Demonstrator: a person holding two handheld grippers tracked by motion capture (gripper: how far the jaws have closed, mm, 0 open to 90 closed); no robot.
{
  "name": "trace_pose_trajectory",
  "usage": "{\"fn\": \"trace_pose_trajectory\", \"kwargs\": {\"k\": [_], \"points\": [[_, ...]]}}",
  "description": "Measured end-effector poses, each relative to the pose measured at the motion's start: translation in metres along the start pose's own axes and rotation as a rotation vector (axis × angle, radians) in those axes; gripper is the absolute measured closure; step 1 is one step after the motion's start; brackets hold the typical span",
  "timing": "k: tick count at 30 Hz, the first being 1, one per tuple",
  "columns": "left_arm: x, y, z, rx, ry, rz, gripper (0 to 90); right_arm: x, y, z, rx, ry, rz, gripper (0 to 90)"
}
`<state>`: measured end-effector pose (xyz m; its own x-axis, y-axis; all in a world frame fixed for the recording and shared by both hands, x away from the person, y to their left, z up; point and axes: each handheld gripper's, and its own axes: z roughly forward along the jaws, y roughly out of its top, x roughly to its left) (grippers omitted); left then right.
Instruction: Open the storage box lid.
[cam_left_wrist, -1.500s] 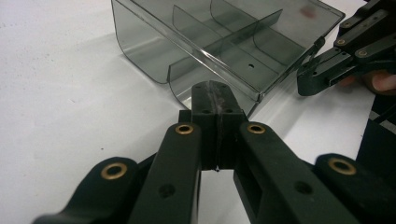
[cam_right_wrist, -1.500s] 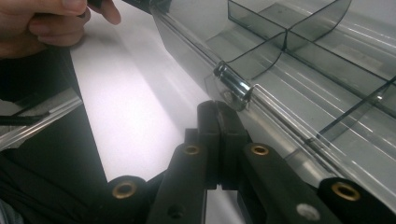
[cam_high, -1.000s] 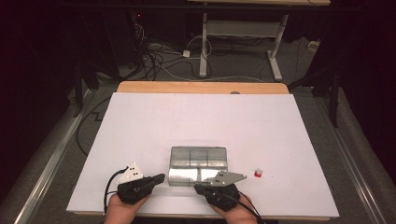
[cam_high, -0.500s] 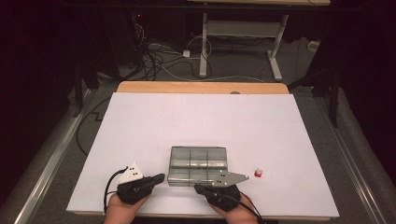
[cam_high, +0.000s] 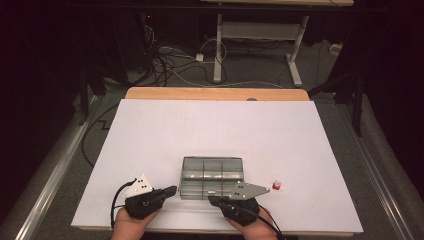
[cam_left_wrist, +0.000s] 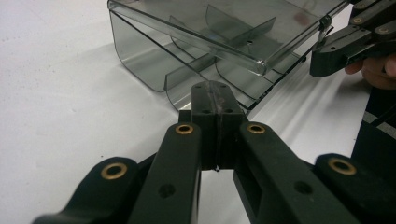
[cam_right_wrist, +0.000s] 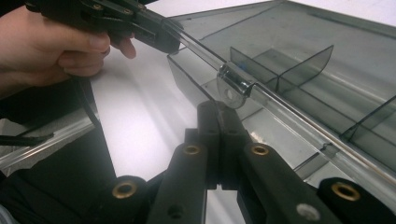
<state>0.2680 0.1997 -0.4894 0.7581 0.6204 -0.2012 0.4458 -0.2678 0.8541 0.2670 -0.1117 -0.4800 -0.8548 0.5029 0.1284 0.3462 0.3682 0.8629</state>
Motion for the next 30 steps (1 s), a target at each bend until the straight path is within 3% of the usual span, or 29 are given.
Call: {"fn": "trace_pose_trajectory", "kwargs": {"k": [13, 30], "points": [[-0.009, 0.007, 0.000, -0.025, -0.004, 0.025, 87.5, 0.000, 0.007, -0.006, -0.031, -0.003, -0.008, 90.0], [-0.013, 0.012, 0.006, -0.038, -0.027, 0.025, 87.6, 0.002, 0.011, -0.008, -0.048, -0.004, -0.014, 90.0]]}}
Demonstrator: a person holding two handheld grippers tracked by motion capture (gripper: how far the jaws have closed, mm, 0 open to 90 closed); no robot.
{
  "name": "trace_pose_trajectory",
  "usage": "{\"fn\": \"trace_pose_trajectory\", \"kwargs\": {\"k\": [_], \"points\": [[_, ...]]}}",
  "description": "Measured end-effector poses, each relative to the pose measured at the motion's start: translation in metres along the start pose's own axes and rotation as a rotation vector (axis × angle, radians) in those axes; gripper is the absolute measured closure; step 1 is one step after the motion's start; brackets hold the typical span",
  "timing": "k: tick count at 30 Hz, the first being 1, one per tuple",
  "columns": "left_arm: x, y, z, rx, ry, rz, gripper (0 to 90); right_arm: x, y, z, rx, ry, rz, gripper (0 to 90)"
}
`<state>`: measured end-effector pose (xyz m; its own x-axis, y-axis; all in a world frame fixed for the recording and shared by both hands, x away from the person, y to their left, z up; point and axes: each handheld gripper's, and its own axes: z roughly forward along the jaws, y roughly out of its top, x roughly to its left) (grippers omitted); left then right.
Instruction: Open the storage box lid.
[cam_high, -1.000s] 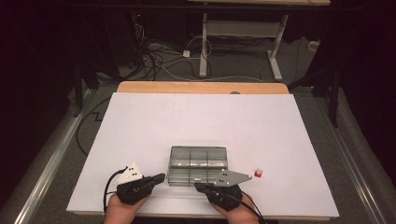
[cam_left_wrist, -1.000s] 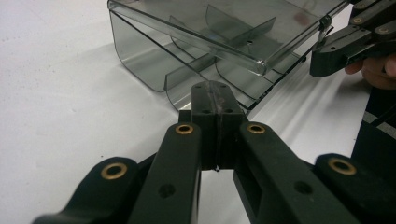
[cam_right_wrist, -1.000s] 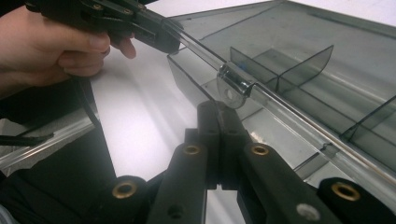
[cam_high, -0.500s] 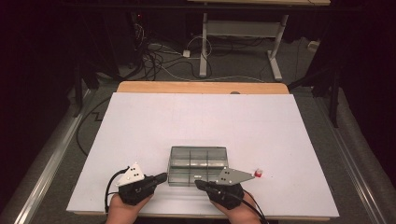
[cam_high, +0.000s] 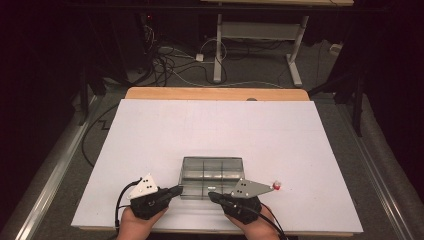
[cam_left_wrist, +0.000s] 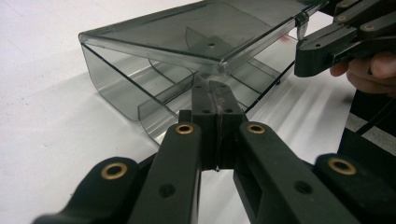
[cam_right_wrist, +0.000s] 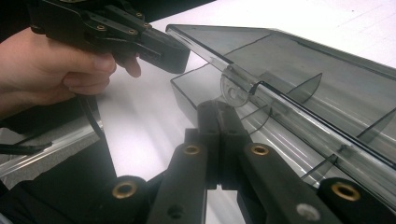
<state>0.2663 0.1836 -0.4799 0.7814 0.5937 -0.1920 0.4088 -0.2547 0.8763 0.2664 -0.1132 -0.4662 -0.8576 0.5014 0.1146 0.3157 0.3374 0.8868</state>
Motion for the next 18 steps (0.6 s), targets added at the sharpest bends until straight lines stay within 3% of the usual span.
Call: {"fn": "trace_pose_trajectory", "kwargs": {"k": [18], "points": [[-0.0028, 0.0012, -0.0024, -0.019, -0.010, 0.016, 87.5, 0.0006, -0.0010, -0.0001, 0.005, 0.001, -0.007, 90.0]]}}
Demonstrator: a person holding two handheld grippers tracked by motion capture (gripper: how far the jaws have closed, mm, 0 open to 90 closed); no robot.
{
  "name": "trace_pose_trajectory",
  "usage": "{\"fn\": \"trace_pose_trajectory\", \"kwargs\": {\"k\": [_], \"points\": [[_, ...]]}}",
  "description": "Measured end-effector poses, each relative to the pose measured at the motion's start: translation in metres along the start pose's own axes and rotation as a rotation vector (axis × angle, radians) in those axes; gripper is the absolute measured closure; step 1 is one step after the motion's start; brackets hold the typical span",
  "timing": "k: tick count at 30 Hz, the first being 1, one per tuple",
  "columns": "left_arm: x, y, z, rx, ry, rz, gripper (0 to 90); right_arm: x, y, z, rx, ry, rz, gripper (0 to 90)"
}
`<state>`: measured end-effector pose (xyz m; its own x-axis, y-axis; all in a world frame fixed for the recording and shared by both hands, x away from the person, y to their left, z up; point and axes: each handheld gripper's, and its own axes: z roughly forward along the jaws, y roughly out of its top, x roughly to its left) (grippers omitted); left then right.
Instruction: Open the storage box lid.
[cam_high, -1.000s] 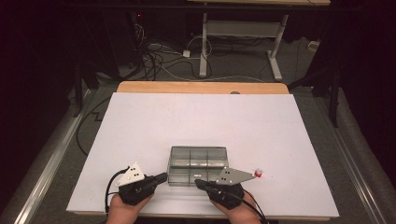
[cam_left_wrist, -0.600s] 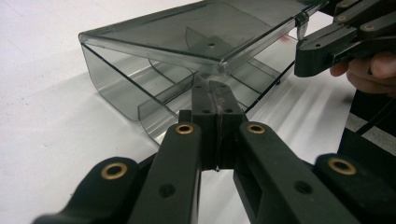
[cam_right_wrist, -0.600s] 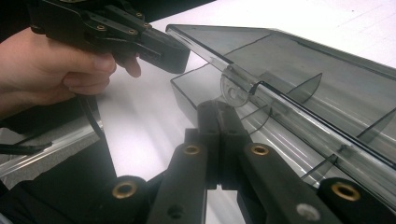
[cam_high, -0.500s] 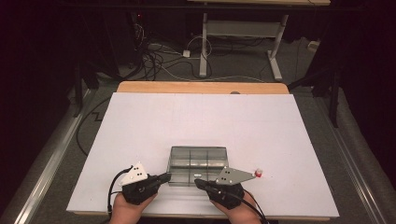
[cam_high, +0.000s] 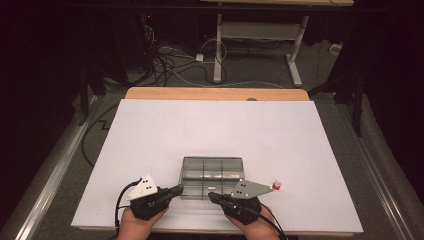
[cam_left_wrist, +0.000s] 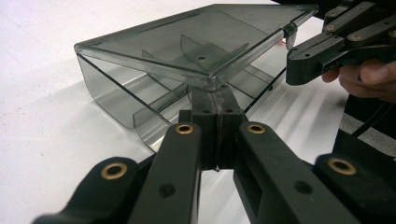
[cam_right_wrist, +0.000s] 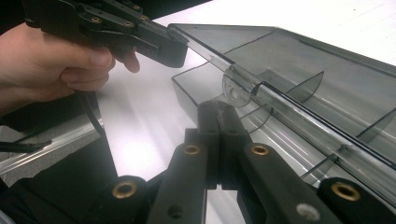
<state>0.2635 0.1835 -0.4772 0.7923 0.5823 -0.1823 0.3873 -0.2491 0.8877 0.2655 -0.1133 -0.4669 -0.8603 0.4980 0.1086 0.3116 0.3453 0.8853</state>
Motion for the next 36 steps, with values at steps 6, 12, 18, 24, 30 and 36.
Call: {"fn": "trace_pose_trajectory", "kwargs": {"k": [6, 12, 18, 24, 30, 36], "points": [[0.000, 0.001, 0.000, -0.007, -0.013, 0.007, 87.4, -0.001, 0.000, -0.002, -0.002, -0.005, -0.011, 90.0], [0.001, 0.002, 0.000, -0.006, -0.017, 0.015, 87.4, -0.004, -0.002, -0.006, -0.001, -0.017, -0.013, 90.0], [0.003, 0.005, -0.001, -0.018, -0.018, 0.016, 87.5, -0.006, -0.004, -0.012, -0.005, -0.030, -0.011, 90.0], [0.008, 0.010, -0.001, -0.034, -0.014, 0.024, 87.4, -0.008, -0.009, -0.021, -0.006, -0.058, -0.004, 90.0], [0.013, 0.013, 0.001, -0.036, -0.019, 0.030, 87.4, -0.013, -0.012, -0.035, -0.019, -0.100, 0.016, 90.0], [0.018, 0.017, 0.004, -0.046, -0.025, 0.026, 87.4, -0.022, -0.018, -0.050, -0.029, -0.147, 0.051, 90.0]]}}
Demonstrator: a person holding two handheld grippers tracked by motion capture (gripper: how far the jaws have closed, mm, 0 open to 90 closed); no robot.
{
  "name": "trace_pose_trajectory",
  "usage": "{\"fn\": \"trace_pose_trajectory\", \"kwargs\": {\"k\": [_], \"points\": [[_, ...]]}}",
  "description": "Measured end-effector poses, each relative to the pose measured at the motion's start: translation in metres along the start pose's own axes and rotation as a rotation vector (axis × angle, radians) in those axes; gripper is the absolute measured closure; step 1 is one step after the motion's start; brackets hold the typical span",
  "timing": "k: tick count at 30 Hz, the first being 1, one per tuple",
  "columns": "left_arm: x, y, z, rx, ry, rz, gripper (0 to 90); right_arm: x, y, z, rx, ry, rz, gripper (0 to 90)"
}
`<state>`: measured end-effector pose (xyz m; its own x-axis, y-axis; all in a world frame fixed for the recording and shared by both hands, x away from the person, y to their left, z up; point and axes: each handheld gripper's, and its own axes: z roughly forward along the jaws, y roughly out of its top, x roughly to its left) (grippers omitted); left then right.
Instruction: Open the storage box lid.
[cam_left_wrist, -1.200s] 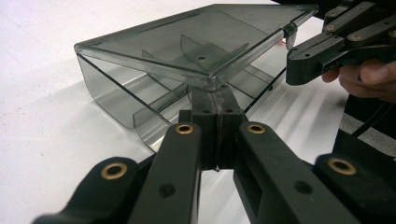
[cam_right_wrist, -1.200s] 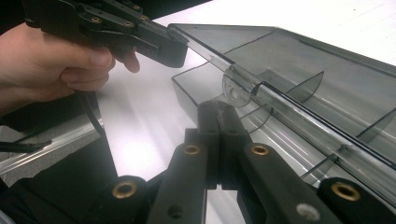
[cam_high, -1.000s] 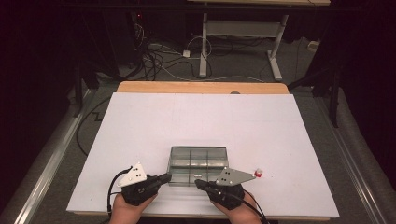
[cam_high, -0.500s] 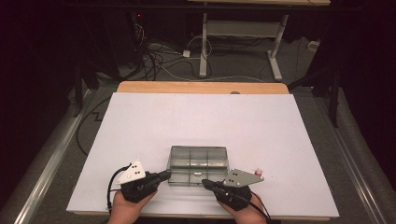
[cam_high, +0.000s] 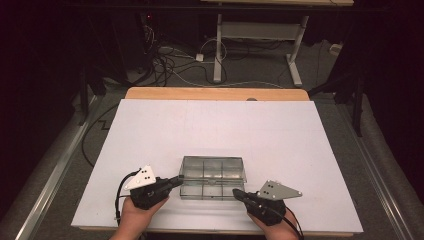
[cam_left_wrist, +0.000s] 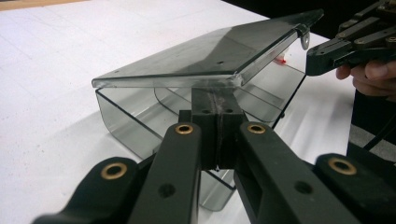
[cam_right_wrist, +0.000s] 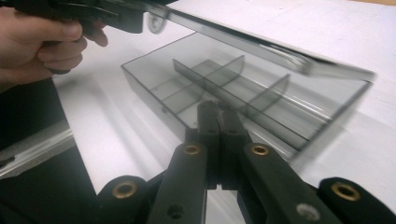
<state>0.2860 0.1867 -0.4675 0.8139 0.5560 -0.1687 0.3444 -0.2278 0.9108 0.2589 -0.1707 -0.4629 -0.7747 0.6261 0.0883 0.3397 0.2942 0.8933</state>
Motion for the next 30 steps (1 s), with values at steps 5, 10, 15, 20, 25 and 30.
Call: {"fn": "trace_pose_trajectory", "kwargs": {"k": [5, 10, 15, 20, 25, 30], "points": [[0.002, 0.003, 0.006, 0.002, -0.011, 0.007, 87.4, -0.008, -0.003, -0.009, 0.000, -0.036, 0.013, 90.0], [0.005, 0.004, 0.010, -0.002, -0.016, 0.000, 87.4, -0.016, -0.005, -0.015, -0.006, -0.057, 0.037, 90.0], [0.007, 0.004, 0.013, 0.003, -0.020, -0.005, 87.4, -0.025, -0.006, -0.020, -0.014, -0.090, 0.043, 90.0], [0.009, 0.004, 0.017, 0.010, -0.016, -0.006, 87.4, -0.030, -0.006, -0.023, -0.021, -0.116, 0.046, 90.0], [0.010, 0.005, 0.019, 0.009, -0.011, -0.003, 87.4, -0.035, -0.006, -0.024, -0.028, -0.143, 0.055, 90.0], [0.012, 0.006, 0.019, 0.008, -0.005, -0.003, 87.4, -0.043, -0.003, -0.021, -0.033, -0.146, 0.054, 90.0]]}}
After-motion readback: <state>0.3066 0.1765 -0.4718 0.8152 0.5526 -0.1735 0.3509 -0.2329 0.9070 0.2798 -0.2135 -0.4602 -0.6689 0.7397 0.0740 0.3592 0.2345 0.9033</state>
